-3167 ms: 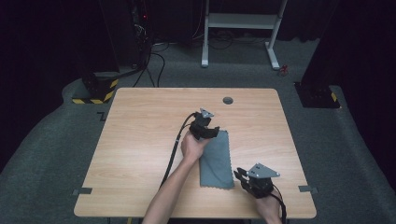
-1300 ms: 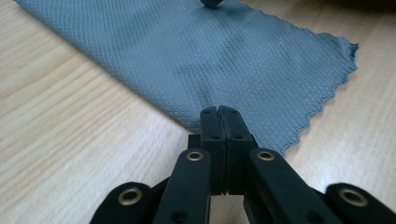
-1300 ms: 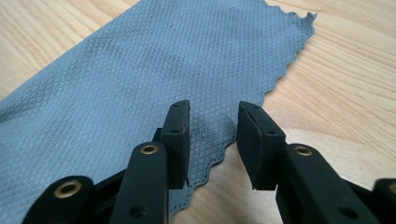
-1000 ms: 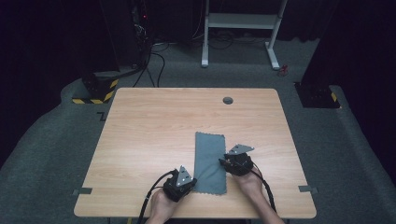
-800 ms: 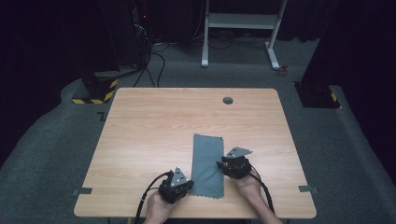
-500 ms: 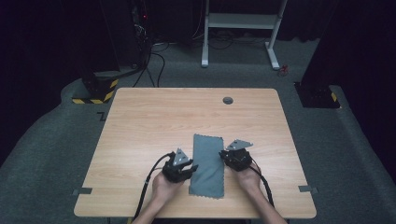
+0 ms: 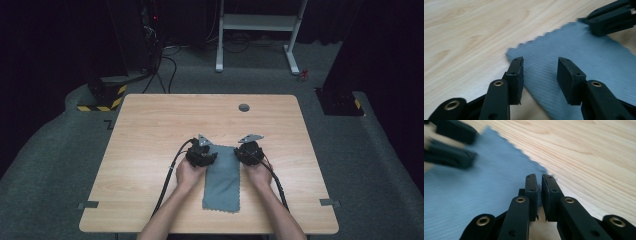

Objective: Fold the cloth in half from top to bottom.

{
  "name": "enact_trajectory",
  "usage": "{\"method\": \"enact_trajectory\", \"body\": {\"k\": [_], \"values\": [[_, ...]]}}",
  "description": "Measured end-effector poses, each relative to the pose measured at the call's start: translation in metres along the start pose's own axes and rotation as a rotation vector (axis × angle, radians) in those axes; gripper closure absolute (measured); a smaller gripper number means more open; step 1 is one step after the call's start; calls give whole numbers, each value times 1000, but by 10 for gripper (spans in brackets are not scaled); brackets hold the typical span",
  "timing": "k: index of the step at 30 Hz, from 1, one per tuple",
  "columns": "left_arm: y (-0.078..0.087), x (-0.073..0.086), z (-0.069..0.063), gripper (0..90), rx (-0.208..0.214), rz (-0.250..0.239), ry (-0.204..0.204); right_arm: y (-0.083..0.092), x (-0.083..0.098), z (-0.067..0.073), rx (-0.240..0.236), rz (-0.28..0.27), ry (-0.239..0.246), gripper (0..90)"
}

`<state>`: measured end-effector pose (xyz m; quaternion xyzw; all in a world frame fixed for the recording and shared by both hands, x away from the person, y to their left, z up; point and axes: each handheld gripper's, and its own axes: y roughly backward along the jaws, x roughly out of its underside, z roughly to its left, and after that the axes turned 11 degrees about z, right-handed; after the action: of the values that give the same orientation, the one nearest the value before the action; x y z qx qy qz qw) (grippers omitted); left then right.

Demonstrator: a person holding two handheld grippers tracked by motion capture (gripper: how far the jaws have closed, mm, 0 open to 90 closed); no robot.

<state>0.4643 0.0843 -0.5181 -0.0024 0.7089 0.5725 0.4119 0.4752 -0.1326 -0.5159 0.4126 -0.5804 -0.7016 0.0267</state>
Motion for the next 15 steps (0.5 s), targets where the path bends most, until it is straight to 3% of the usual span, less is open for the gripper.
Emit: {"method": "enact_trajectory", "body": {"k": [1,3,11,15], "values": [[0,-1,2,570,-16,7,4,0,-1,-3,6,3,-9,814],[-2,-3,8,555,-10,14,35,-1,-3,-7,18,10,-23,801],[-6,-6,18,461,-24,5,87,-4,-2,-12,-14,-17,-73,660],[-8,-10,16,397,-32,24,65,-6,-3,-13,-26,-30,-82,644]]}}
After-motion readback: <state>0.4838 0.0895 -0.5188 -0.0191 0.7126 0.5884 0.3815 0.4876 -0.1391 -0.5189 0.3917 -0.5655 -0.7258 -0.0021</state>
